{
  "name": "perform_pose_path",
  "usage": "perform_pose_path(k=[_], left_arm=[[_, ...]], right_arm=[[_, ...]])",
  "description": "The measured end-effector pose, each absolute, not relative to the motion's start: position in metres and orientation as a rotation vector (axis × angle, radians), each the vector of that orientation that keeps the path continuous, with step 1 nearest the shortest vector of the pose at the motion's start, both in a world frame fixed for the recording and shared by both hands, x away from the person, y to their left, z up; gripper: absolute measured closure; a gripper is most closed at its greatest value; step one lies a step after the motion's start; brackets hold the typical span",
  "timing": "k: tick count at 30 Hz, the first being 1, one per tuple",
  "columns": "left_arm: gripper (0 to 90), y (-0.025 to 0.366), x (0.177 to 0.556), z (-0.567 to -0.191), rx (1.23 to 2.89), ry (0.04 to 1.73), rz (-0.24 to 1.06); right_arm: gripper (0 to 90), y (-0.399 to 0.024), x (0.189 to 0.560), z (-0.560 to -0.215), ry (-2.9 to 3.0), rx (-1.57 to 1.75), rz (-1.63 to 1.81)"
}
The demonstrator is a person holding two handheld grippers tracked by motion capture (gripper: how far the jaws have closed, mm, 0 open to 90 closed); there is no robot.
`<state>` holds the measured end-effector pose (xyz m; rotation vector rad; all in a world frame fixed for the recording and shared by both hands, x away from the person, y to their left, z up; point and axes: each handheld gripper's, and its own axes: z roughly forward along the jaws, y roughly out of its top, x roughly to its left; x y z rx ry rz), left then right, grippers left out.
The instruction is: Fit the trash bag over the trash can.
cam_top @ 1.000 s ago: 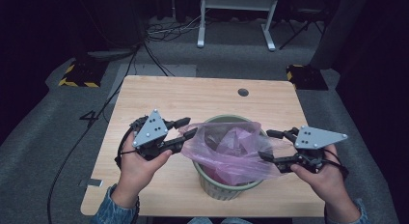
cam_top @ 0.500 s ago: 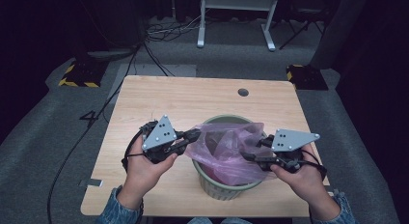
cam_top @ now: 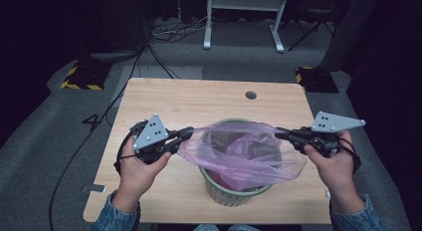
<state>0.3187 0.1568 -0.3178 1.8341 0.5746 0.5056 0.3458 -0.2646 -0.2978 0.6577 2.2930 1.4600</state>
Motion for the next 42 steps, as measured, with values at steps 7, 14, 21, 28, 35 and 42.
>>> perform_pose_path(k=[7, 14, 21, 28, 35, 42], left_arm=[[89.5, 0.155, 0.328, -0.323, 1.857, 0.587, 0.52], [89.6, 0.155, 0.339, -0.328, 1.839, 0.617, 0.516], [89.6, 0.156, 0.351, -0.341, 1.841, 0.651, 0.497], [89.6, 0.166, 0.354, -0.348, 1.843, 0.709, 0.514], [89.5, 0.166, 0.349, -0.347, 1.858, 0.71, 0.548], [89.6, 0.168, 0.35, -0.347, 1.853, 0.725, 0.555]], right_arm=[[90.0, -0.27, 0.362, -0.301, 2.319, 0.706, 1.416], [90.0, -0.264, 0.38, -0.305, 2.288, 0.737, 1.398], [47.3, -0.26, 0.4, -0.32, 2.138, 0.821, 1.382], [31.6, -0.266, 0.389, -0.321, 2.134, 0.834, 1.445], [29.1, -0.275, 0.361, -0.307, 2.132, 0.766, 1.494], [27.8, -0.287, 0.35, -0.304, 2.11, 0.744, 1.552]])
